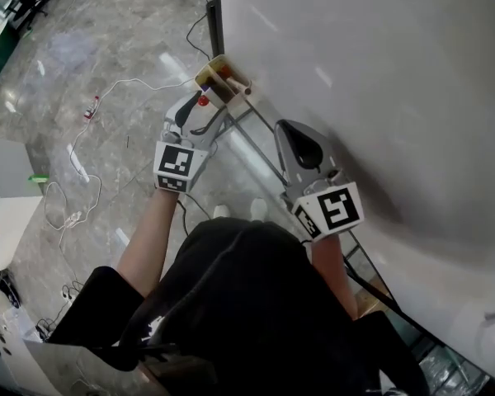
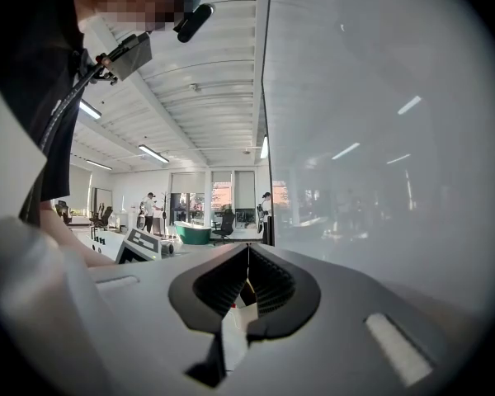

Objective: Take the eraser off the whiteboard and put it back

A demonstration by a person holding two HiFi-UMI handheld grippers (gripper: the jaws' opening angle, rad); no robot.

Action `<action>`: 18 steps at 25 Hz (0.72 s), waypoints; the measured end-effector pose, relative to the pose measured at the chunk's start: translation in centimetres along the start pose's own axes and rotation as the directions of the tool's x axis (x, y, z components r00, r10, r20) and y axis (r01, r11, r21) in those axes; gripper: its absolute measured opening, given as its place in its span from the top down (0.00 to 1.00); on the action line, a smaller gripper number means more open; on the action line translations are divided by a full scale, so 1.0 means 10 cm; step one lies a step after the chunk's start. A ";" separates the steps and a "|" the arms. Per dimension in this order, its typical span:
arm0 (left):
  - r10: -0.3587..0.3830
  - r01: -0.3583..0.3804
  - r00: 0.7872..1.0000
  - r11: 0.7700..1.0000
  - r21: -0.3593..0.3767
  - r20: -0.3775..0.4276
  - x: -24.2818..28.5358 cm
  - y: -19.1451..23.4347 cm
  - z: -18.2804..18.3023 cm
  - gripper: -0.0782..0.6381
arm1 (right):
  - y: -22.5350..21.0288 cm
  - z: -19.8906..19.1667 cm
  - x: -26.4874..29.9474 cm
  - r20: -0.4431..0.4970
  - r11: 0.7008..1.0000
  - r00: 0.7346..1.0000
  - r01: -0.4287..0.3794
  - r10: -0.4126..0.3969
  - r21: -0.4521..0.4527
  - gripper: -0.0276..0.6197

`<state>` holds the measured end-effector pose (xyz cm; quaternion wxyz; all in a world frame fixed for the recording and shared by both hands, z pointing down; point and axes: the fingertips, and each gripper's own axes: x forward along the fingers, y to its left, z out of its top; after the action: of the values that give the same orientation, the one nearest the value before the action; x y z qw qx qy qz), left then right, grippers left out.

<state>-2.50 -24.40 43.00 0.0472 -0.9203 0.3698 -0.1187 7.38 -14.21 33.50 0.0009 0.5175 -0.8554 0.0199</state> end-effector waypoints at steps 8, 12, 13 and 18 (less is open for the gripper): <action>0.066 -0.066 0.998 0.998 -0.020 0.020 -0.31 0.03 0.15 0.59 | 0.12 0.06 0.12 0.015 0.996 0.996 -0.086 0.086 0.001 0.94; 0.102 -0.101 0.994 0.995 -0.024 0.031 -0.50 0.05 0.20 0.65 | 0.21 0.08 0.16 0.024 0.992 0.992 -0.127 0.127 -0.003 0.94; 0.110 -0.109 0.993 0.994 -0.027 0.035 -0.54 0.05 0.21 0.66 | 0.22 0.09 0.17 0.026 0.991 0.991 -0.134 0.134 -0.007 0.94; 0.152 -0.149 0.986 0.988 -0.042 0.065 -0.73 0.05 0.30 0.77 | 0.26 0.06 0.20 0.025 0.985 0.985 -0.168 0.169 -0.025 0.94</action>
<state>-7.21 -19.70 38.62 0.0515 -0.8940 0.4385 -0.0764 4.14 -14.78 32.88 -0.0062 0.4435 -0.8962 0.0031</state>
